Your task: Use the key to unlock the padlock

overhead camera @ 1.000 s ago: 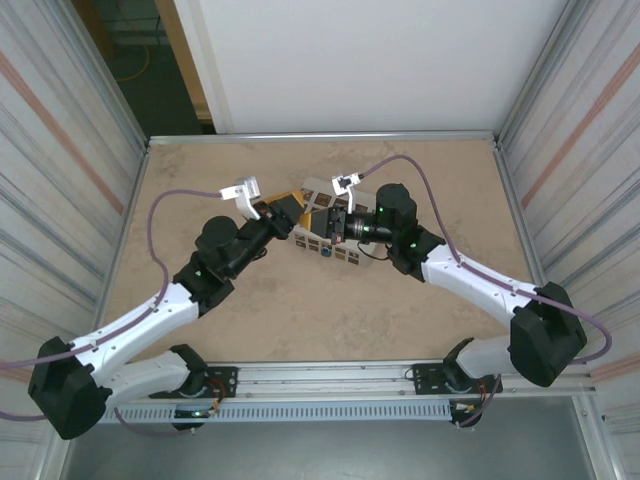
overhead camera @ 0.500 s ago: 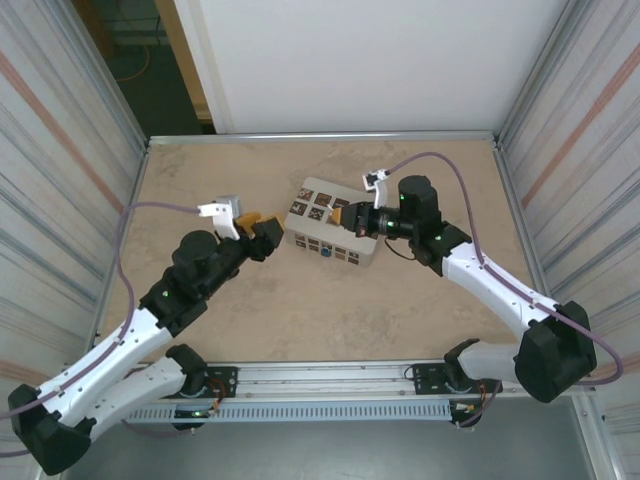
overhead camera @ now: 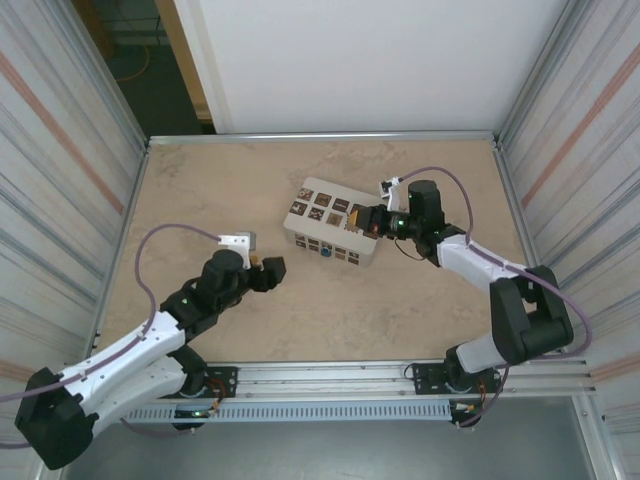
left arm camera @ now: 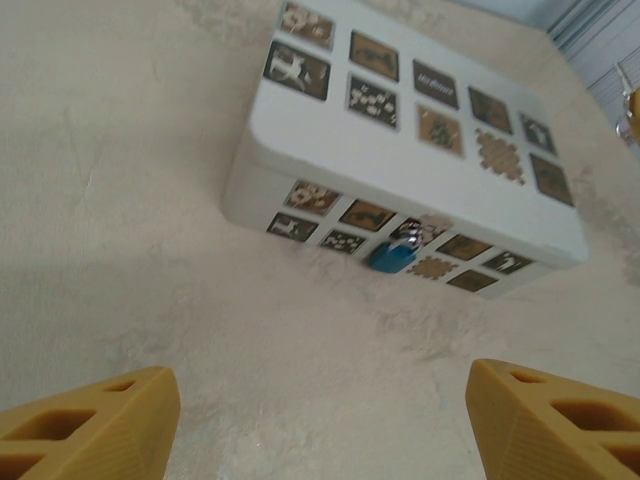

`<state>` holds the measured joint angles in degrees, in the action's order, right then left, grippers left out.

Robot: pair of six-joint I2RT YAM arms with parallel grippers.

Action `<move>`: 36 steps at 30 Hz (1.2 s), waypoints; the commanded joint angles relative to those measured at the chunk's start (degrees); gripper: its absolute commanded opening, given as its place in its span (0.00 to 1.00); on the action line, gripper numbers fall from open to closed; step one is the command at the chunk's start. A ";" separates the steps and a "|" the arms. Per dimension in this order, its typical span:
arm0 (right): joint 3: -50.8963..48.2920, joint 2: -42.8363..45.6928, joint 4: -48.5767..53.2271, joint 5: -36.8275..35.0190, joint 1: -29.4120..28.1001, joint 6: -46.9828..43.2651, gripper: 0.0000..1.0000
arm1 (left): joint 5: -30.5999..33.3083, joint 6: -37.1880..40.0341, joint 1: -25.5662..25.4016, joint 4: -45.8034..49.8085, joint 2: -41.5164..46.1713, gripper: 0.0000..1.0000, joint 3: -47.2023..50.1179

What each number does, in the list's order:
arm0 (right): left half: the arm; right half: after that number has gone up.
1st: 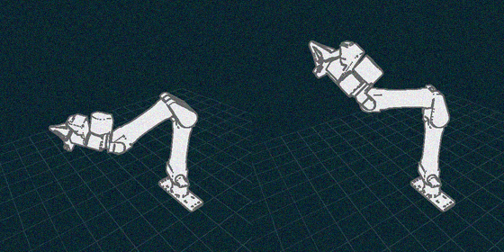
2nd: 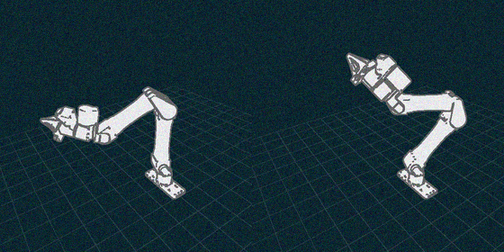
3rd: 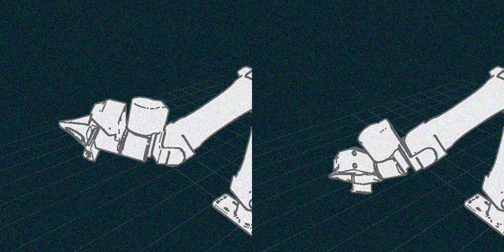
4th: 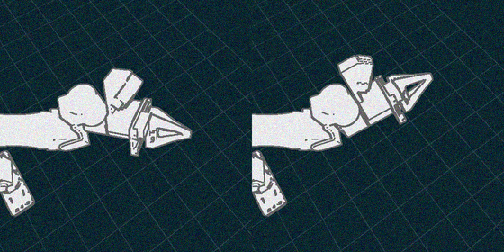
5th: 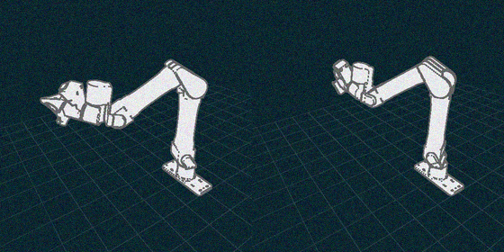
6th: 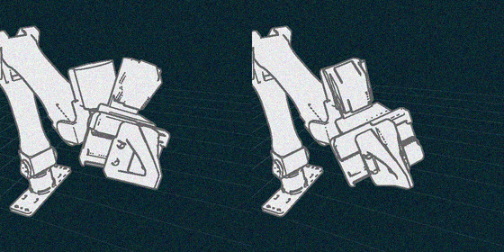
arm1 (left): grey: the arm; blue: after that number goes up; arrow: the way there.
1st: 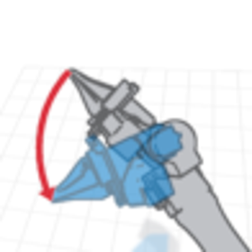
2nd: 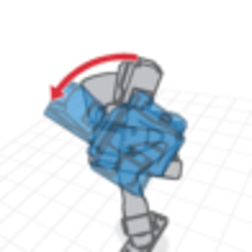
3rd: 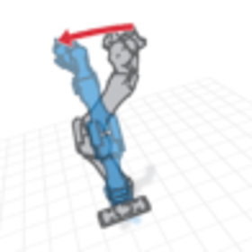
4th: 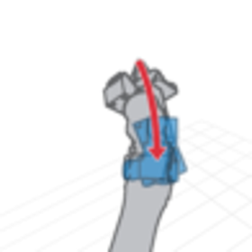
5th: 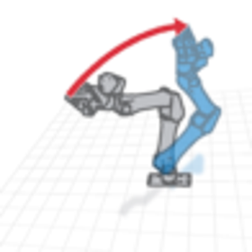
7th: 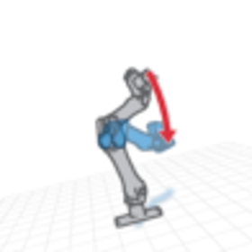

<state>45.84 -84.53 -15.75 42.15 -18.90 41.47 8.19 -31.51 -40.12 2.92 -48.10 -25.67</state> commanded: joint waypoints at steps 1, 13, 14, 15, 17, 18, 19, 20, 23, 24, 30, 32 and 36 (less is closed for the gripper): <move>1.27 -3.57 -4.85 2.66 0.53 2.09 0.00 | -0.61 -1.00 0.22 -3.37 -2.14 0.77 0.62; 4.60 -15.11 -7.97 2.30 0.21 3.44 0.00 | -1.50 -3.59 0.30 -7.07 -7.61 0.78 1.14; 4.69 -15.87 -8.14 2.41 0.09 3.46 0.00 | -1.53 -3.56 0.30 -7.01 -7.71 0.79 1.08; 4.82 -16.36 -8.23 2.49 -0.05 3.44 0.00 | -1.50 -3.40 0.30 -6.95 -7.81 0.79 1.02; 4.79 -17.47 -8.27 2.65 -0.39 3.27 0.00 | -1.33 -3.20 0.35 -6.53 -7.80 0.79 0.96; 4.87 -17.95 -8.25 2.68 -0.52 3.18 0.00 | -1.29 -3.02 0.37 -6.34 -7.80 0.79 0.95; 4.98 -18.48 -8.16 2.72 -0.73 3.13 0.00 | -1.24 -2.94 0.39 -5.93 -7.81 0.79 0.82; 4.97 -19.01 -8.08 2.67 -0.97 2.94 0.00 | -1.24 -2.77 0.45 -5.42 -7.81 0.79 0.65; 5.37 -20.18 -6.77 2.33 -1.89 1.89 0.00 | -1.24 -2.25 0.50 -4.25 -7.80 0.79 0.27; 5.56 -20.48 -6.06 2.15 -2.26 1.46 0.00 | -1.17 -2.16 0.49 -4.06 -7.81 0.79 0.27; 6.19 -21.54 -4.47 1.31 -4.68 0.97 0.00 | -3.91 -3.88 2.96 -3.84 -7.80 0.83 1.17; 6.23 -21.58 -4.55 0.98 -5.39 1.22 0.00 | -8.37 -4.92 6.02 -5.02 -8.06 0.83 2.00; 6.39 -21.64 -4.11 0.30 -6.54 1.49 0.00 | -17.22 -4.86 12.34 -8.28 -8.76 0.83 3.93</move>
<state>52.45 -103.90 -24.67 44.21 -24.08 44.05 -1.65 -35.83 -30.24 -3.22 -56.29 -23.31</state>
